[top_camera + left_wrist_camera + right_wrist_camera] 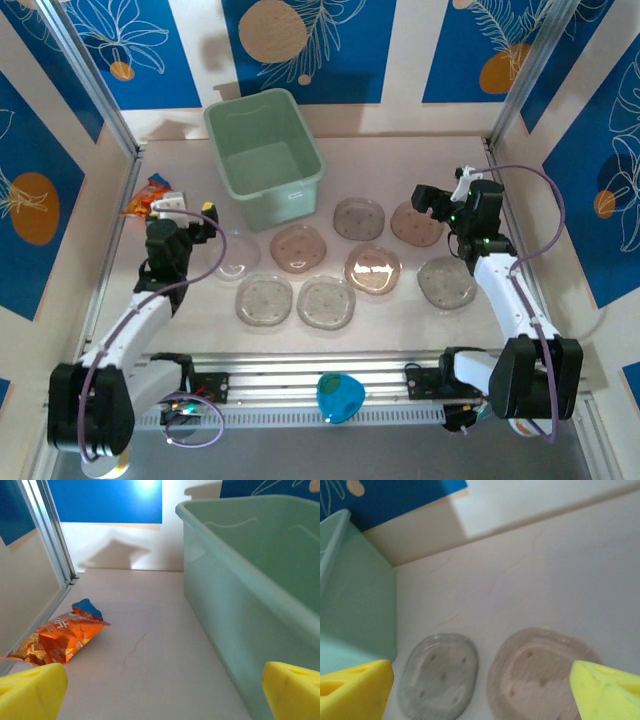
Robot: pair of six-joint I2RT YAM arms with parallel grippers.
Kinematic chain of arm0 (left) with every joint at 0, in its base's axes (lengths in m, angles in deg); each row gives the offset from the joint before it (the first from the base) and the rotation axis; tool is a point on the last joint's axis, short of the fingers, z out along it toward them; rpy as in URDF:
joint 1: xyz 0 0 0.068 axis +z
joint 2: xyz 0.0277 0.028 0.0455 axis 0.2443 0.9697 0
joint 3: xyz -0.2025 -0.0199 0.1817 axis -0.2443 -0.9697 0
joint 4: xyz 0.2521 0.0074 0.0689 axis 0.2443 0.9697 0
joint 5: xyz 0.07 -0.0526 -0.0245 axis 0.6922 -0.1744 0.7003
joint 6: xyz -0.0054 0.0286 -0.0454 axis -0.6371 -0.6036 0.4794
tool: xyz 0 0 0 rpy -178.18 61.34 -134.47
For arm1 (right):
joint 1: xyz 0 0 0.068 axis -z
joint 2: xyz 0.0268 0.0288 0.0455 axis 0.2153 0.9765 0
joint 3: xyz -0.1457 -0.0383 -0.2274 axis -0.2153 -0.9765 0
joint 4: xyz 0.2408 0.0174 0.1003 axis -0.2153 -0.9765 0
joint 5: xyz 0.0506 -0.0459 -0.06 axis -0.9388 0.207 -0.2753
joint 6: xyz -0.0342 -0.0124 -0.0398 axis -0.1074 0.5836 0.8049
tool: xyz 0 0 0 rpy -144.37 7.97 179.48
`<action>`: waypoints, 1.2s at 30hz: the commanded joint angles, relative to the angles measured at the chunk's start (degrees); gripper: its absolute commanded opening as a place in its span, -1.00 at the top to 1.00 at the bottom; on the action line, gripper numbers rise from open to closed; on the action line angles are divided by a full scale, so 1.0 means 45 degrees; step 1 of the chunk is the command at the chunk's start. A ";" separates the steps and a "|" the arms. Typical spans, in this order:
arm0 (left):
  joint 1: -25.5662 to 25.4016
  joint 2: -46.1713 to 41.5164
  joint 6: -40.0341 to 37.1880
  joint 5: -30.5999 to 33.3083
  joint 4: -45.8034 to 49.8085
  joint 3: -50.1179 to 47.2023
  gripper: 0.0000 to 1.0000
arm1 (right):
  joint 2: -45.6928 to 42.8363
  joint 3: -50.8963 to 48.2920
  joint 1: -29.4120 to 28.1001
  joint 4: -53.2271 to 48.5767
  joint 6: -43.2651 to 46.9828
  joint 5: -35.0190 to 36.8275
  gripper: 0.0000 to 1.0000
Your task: Place the plates into the plastic bin on the countertop
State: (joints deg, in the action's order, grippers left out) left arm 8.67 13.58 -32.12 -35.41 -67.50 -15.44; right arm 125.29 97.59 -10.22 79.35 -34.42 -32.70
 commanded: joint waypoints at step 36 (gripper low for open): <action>-0.0598 0.6372 0.3994 -0.3773 1.4816 1.1834 -0.84 | 0.8062 0.6873 -0.2422 -0.8977 -0.1770 -0.1634 -0.02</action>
State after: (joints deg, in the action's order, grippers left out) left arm 6.70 41.10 -14.48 -52.08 -2.82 35.14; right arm 161.68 129.06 -21.10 38.89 -39.30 -42.84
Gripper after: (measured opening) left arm 0.922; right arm 0.514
